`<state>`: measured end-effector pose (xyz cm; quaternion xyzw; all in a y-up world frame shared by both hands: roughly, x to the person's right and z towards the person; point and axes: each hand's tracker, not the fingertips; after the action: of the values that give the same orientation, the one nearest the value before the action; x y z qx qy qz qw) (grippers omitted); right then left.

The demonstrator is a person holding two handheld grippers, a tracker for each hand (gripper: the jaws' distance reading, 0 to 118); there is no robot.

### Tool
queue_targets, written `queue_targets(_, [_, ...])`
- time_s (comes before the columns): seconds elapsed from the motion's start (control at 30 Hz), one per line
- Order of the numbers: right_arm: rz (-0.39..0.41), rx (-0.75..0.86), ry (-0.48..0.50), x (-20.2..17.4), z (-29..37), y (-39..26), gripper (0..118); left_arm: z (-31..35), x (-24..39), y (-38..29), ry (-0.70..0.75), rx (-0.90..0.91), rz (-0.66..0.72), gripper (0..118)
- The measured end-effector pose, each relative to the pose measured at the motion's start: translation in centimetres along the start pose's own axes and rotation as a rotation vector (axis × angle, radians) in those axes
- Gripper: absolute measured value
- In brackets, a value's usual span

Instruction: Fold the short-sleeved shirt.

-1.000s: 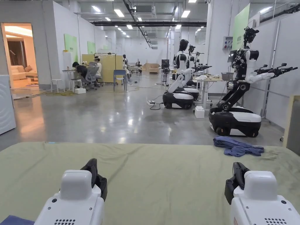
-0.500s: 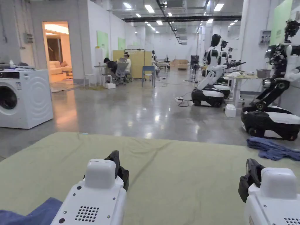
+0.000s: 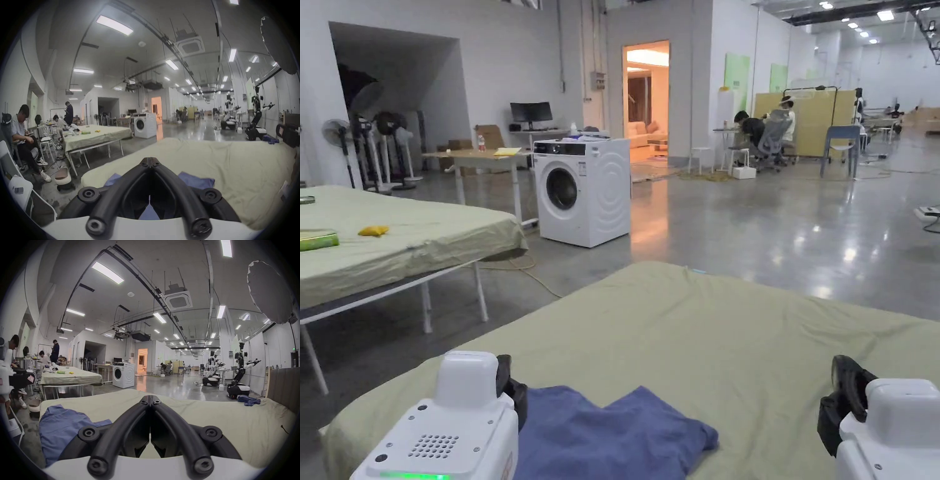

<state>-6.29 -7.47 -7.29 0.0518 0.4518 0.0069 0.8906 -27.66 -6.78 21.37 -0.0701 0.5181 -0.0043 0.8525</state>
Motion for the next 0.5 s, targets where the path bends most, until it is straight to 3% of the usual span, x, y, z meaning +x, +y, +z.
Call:
queue_targets(0.1, [0.009,-0.019,-0.006,0.9,0.3,-0.4,2,-3.4,0.0,-0.4,-0.136,-0.177,-0.004,0])
queue_targets(0.13, [0.012,-0.022,-0.013,1.3,0.4,-0.4,2,-5.3,-0.1,-0.7,-0.186,-0.255,0.025,6])
queue_targets(0.17, [0.011,-0.025,-0.022,1.7,0.4,-0.5,2,-7.2,-0.3,-0.9,-0.198,-0.339,0.047,36])
queue_targets(0.2, [0.009,-0.028,-0.030,2.2,0.5,-0.5,2,-9.7,-0.3,-1.1,-0.232,-0.455,0.083,77])
queue_targets(0.23, [0.010,-0.030,-0.041,2.6,0.6,-0.5,2,-11.6,-0.5,-1.6,-0.269,-0.565,0.117,101])
queue_targets(0.3, [0.020,-0.027,-0.064,3.2,0.5,-0.6,2,-14.0,-0.6,-2.9,-0.318,-0.609,0.174,105])
queue_targets(0.37, [0.021,-0.033,-0.073,3.6,0.2,-0.6,2,-16.4,-0.1,-3.9,-0.283,-0.662,0.139,114])
queue_targets(0.5, [0.034,-0.047,-0.087,3.8,-0.6,-1.2,2,-20.3,2.3,-6.7,-0.279,-0.761,0.016,115])
